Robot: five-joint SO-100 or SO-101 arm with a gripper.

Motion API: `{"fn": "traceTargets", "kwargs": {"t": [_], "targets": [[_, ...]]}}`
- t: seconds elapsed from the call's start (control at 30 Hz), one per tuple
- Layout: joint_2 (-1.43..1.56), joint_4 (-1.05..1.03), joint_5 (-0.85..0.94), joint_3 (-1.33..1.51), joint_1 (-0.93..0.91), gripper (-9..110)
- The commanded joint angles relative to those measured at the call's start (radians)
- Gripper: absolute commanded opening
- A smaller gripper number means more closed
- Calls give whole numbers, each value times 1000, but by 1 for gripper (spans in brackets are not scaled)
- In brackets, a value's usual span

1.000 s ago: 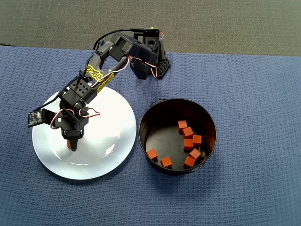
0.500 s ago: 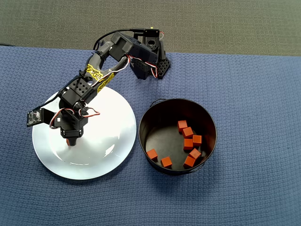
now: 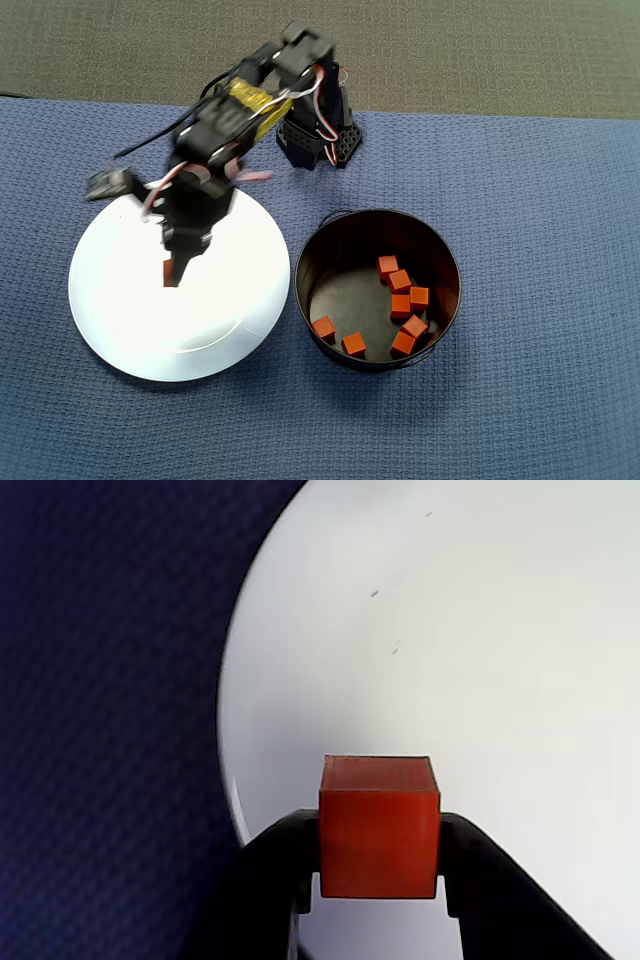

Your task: Pick up the red cubes from the white plate and place them in the black recipient

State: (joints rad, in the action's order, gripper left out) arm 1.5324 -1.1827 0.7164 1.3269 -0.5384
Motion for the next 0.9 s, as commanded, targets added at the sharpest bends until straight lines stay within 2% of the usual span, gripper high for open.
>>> {"fn": "traceTargets", "kwargs": {"t": [0.0, 0.2, 0.43, 0.47, 0.53, 0.57, 0.67, 0.8, 0.87], "targets": [[301, -38, -54, 75, 161, 0], [515, 49, -198, 279, 460, 0], [661, 324, -322, 632, 709, 0], [669, 354, -341, 669, 738, 7], [672, 385, -383, 704, 781, 29], [670, 382, -399, 706, 795, 35], [690, 370, -422, 686, 802, 39], [727, 241, -405, 584, 762, 38], [762, 152, -414, 538, 732, 30]]}}
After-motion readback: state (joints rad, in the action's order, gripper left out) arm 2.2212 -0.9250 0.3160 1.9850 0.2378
